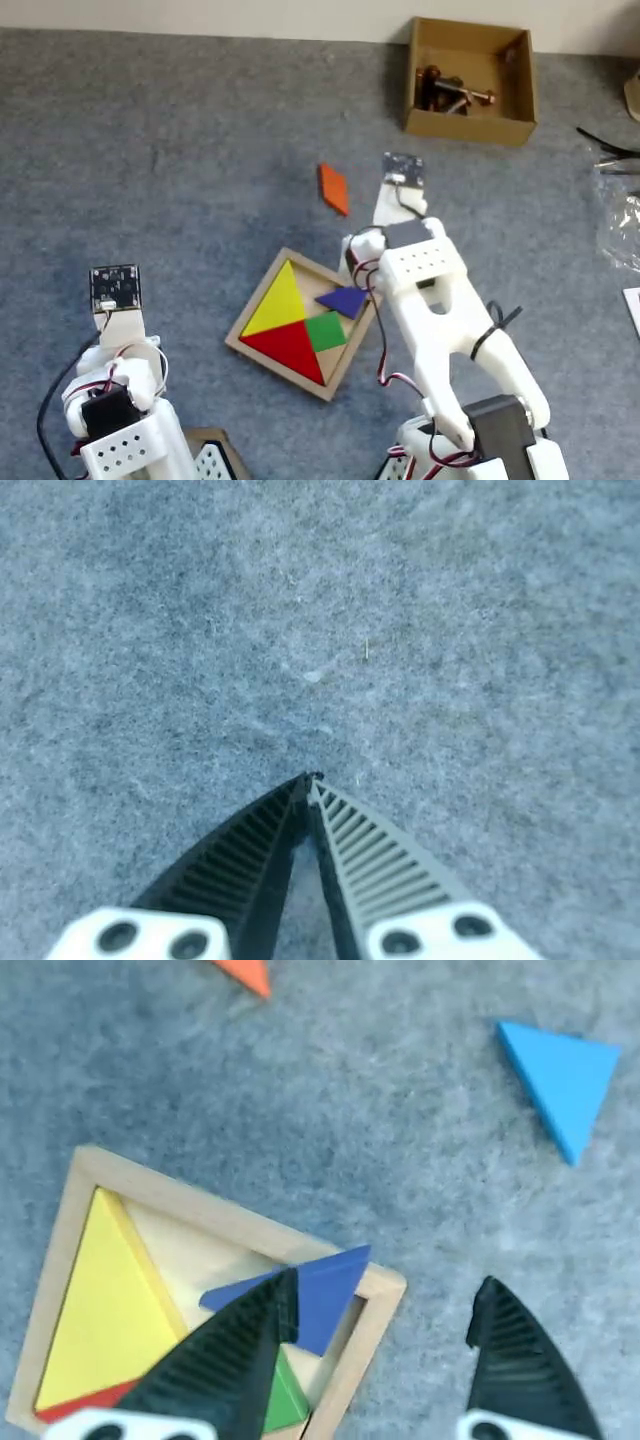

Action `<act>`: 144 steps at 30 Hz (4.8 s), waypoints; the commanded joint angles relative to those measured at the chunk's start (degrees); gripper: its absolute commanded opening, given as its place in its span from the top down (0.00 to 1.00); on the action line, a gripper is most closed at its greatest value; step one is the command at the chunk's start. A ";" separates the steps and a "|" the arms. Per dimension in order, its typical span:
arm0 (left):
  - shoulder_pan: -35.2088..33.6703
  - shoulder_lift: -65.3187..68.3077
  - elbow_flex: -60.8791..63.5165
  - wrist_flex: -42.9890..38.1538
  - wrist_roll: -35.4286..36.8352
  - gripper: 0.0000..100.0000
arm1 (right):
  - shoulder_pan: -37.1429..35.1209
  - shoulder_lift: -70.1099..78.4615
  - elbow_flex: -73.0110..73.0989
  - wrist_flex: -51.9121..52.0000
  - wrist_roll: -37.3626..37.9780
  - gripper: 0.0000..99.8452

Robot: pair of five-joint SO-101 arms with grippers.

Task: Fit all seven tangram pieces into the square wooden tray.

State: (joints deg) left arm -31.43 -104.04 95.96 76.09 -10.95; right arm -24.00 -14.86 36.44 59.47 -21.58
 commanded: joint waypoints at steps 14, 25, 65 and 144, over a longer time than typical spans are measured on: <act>0.84 -0.31 1.19 0.53 0.53 0.99 | -4.09 -0.13 2.59 -10.86 -15.03 0.74; 0.84 -0.31 1.19 0.53 0.53 0.99 | -4.09 5.32 5.14 -18.15 -19.08 0.74; 0.84 -0.31 1.19 0.53 0.53 0.99 | 5.93 6.73 5.14 -17.89 -11.52 1.00; 0.84 -0.31 1.19 0.53 0.53 0.99 | -1.01 -0.66 16.66 -15.78 3.08 1.00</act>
State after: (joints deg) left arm -31.43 -104.04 95.96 76.09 -10.95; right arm -27.60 -16.53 54.90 43.91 -19.74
